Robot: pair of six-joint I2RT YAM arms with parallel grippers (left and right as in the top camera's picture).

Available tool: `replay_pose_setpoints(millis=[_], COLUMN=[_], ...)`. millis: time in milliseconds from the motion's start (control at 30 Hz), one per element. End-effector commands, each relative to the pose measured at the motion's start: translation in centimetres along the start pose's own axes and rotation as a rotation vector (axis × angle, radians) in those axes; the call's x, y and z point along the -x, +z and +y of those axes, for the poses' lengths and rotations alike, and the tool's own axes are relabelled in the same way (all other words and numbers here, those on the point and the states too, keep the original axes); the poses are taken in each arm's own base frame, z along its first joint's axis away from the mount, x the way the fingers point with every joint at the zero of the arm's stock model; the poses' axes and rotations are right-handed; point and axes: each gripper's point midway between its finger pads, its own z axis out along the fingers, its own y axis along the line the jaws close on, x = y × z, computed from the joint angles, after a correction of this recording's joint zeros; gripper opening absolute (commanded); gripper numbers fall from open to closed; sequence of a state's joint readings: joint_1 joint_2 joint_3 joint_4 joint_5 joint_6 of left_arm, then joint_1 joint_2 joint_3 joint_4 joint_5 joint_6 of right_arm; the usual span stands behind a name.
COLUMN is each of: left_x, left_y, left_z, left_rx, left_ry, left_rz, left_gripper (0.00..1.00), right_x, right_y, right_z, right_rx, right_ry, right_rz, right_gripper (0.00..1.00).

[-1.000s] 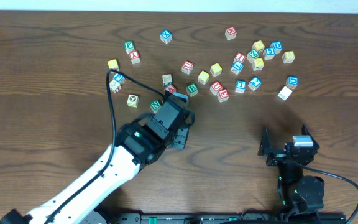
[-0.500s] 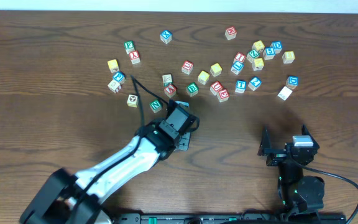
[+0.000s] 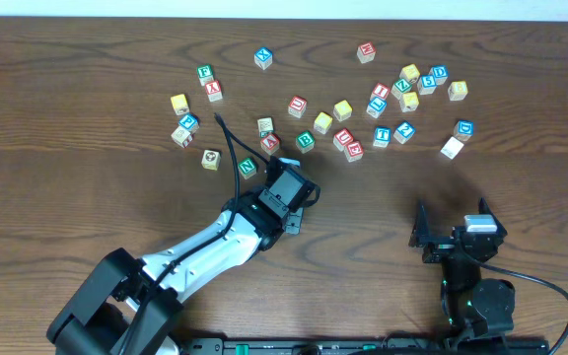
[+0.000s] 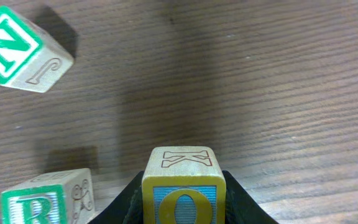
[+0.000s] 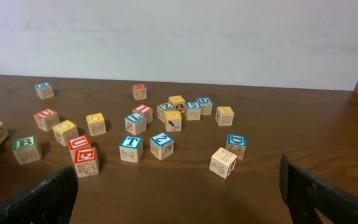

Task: Spell out ROBOT
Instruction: 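Lift the yellow O block and carry it beside the green R block, then lower the yellow O block to the right of the R block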

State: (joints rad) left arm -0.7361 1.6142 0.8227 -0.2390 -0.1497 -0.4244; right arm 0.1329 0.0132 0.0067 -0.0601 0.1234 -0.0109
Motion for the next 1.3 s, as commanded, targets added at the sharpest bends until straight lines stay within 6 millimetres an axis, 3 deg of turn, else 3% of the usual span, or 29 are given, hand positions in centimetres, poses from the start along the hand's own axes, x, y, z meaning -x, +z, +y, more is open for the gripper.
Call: replay_pose_setpoints(millis=[0,400,1267], left_x=[-0.4,-2.1,-3.1], left_y=[0.2,0.8,0.8], left_z=[1.1,3.2,3.2], left_rx=[0.051,0.112,0.105], left_ry=[-0.029,-0.105,-0.097], left_rz=[-0.004,0.029,0.069], left_gripper=[0.07,0.07,0.08], right_x=[-0.2,-0.2,-0.2], right_y=[0.0,0.0,0.0], right_z=[-0.2,-0.2,-0.2], right_rx=[-0.006,-0.006,-0.006], right_ry=[0.01,0.01,0.01], right_rz=[0.006,0.006,0.006], right_gripper=[0.99,0.99,0.99])
